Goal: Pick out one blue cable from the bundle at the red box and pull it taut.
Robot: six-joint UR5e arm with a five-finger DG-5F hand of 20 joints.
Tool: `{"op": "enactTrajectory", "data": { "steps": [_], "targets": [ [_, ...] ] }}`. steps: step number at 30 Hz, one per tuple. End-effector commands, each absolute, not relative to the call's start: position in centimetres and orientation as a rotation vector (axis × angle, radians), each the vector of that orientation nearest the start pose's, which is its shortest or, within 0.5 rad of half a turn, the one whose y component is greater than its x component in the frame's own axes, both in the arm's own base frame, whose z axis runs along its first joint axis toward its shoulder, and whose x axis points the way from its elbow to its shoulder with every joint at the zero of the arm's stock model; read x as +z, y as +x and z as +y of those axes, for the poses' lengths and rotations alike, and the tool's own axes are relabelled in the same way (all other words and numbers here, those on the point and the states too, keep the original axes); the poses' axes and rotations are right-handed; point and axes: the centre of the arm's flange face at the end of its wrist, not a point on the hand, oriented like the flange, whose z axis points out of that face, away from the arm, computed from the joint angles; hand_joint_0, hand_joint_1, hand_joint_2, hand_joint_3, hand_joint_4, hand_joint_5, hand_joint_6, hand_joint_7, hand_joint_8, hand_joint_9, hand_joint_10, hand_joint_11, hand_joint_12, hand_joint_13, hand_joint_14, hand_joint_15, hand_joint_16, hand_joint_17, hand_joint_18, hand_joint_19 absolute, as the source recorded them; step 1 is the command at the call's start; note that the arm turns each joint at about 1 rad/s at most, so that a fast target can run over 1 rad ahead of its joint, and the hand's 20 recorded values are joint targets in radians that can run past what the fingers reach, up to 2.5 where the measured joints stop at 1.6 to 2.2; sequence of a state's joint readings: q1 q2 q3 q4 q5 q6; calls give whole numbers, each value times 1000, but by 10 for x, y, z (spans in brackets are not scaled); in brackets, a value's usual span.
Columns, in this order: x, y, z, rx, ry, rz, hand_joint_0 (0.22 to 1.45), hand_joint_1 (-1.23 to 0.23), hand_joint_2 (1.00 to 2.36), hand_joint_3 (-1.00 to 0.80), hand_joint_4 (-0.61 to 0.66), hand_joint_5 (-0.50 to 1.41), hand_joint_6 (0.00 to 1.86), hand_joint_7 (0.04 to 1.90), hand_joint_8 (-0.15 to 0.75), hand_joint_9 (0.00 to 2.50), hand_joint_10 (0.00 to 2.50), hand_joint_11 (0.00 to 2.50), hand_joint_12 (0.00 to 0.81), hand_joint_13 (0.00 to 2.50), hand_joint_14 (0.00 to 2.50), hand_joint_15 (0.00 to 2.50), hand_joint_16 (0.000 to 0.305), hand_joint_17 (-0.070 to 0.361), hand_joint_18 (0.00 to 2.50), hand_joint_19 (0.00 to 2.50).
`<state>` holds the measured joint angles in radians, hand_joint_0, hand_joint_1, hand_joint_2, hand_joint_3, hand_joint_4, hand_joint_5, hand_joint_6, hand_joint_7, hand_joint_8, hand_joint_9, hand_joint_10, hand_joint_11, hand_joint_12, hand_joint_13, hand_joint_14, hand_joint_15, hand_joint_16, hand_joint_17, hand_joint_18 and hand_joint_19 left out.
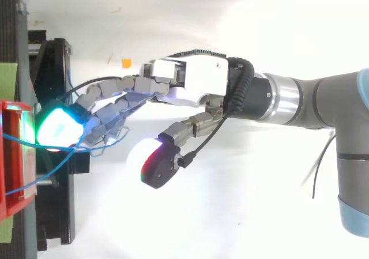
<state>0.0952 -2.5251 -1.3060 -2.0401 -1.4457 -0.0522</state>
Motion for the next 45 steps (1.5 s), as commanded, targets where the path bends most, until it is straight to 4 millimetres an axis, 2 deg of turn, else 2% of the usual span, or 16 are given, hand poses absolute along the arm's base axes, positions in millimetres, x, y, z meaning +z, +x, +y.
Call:
{"op": "enactTrajectory", "data": {
  "steps": [1, 7, 8, 10, 11, 12, 15, 22, 28, 29, 33, 34, 36, 41, 42, 45],
  "targets": [
    [104, 788, -74, 1341, 918, 890, 482, -675, 1000, -500, 40, -252, 500, 552, 110, 179, 0, 0, 648, 749, 0, 0, 95, 214, 974, 343],
    [99, 783, -86, 1334, 921, 903, 475, -688, 1000, -500, 34, -262, 500, 538, 101, 139, 0, 0, 649, 741, 0, 0, 96, 216, 1004, 363],
    [99, 783, -87, 1336, 915, 912, 474, -682, 1000, -500, 34, -265, 500, 541, 117, 203, 0, 0, 633, 751, 0, 0, 94, 212, 987, 394],
    [99, 782, -89, 1340, 912, 922, 477, -671, 1000, -500, 42, -271, 500, 543, 146, 275, 0, 0, 583, 706, 0, 45, 86, 194, 864, 477],
    [98, 781, -90, 1337, 913, 928, 481, -654, 1000, -500, 49, -273, 501, 552, 189, 379, 0, 0, 551, 623, 4, 93, 82, 184, 722, 521],
    [98, 782, -91, 1338, 911, 929, 482, -650, 1000, -500, 53, -275, 501, 555, 225, 487, 5, 108, 534, 557, 5, 125, 79, 178, 622, 528],
    [95, 779, -97, 1327, 917, 954, 484, -643, 1000, -500, 67, -275, 501, 572, 255, 600, 14, 351, 489, 446, 8, 184, 73, 164, 482, 562],
    [95, 777, -100, 1354, 872, 1006, 494, -633, 1000, -500, 98, -267, 501, 591, 265, 631, 21, 519, 465, 466, 11, 261, 70, 158, 466, 593],
    [91, 772, -111, 1346, 876, 1020, 498, -628, 1000, -500, 109, -239, 501, 610, 265, 819, 27, 830, 499, 580, 10, 250, 71, 159, 542, 575],
    [91, 772, -113, 1346, 875, 1020, 499, -629, 1000, -500, 97, -234, 501, 606, 256, 833, 26, 822, 503, 594, 10, 238, 72, 161, 563, 574],
    [91, 771, -119, 1347, 869, 1026, 501, -635, 1000, -500, 96, -225, 501, 599, 214, 702, 17, 444, 519, 721, 10, 193, 72, 162, 624, 553],
    [91, 771, -119, 1347, 868, 1028, 501, -635, 1000, -500, 97, -224, 501, 599, 209, 686, 18, 417, 519, 727, 8, 194, 72, 161, 627, 553],
    [90, 770, -120, 1350, 868, 1031, 501, -637, 1000, -500, 105, -221, 501, 595, 189, 535, 7, 155, 523, 802, 10, 193, 71, 160, 652, 540],
    [89, 766, -126, 1357, 859, 1053, 501, -638, 1000, -500, 109, -220, 501, 593, 170, 444, 0, 33, 527, 820, 8, 189, 71, 160, 660, 538],
    [88, 765, -126, 1357, 857, 1057, 499, -638, 1000, -500, 110, -220, 501, 593, 169, 440, 0, 8, 541, 730, 7, 156, 73, 163, 609, 527],
    [93, 762, -128, 1358, 852, 1060, 488, -634, 1000, -500, 123, -220, 501, 597, 188, 490, 3, 61, 510, 499, 5, 121, 72, 163, 488, 526]
  ]
}}
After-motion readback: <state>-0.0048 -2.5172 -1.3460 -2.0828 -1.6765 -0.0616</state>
